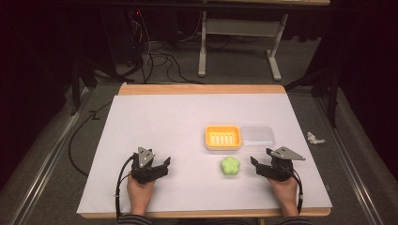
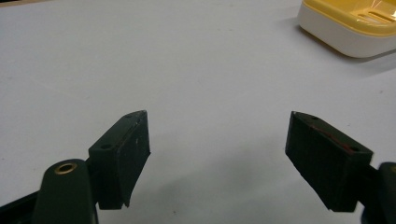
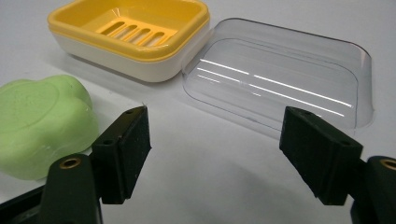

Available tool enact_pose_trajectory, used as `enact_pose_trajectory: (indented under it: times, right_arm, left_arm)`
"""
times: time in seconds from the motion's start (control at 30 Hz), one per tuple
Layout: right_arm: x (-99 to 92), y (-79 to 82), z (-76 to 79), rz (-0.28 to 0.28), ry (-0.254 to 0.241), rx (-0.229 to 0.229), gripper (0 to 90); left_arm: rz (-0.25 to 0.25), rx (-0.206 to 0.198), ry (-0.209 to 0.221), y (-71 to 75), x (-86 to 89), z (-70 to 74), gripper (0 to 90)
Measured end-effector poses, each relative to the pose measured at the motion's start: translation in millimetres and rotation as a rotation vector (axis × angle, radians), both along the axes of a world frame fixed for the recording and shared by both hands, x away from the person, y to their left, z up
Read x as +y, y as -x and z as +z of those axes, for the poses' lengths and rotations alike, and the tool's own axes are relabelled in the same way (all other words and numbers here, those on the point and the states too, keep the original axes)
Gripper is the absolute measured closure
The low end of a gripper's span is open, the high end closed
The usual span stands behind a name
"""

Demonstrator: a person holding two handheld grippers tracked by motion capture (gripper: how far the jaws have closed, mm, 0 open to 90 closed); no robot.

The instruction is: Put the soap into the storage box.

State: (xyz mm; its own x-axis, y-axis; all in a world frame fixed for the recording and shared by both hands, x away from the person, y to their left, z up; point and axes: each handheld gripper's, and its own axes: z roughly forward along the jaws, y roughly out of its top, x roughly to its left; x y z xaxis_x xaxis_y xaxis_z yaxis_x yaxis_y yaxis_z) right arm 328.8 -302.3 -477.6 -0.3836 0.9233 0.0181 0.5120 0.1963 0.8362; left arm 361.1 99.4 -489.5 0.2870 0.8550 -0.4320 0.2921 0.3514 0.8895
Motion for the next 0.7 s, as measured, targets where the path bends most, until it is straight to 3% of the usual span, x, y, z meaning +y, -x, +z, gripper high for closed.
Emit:
enact_pose_trajectory:
  times: [0.4,0.47,0.7]
  right_arm:
    - [-2.8,-4.2,-0.8,-0.037,-0.023,0.037,30.7]
    - [-2.0,-5.2,-0.9,-0.055,-0.003,0.045,30.6]
    - [-6.2,-4.8,-0.7,-0.076,-0.035,0.028,29.2]
  left_arm:
    - [0.003,0.001,-0.002,-0.3,-0.3,-0.2,22.2]
    - [0.002,0.001,-0.004,-0.3,-0.1,-0.3,22.2]
    - [0.006,0.004,-0.004,-0.6,0.2,-0.1,21.9]
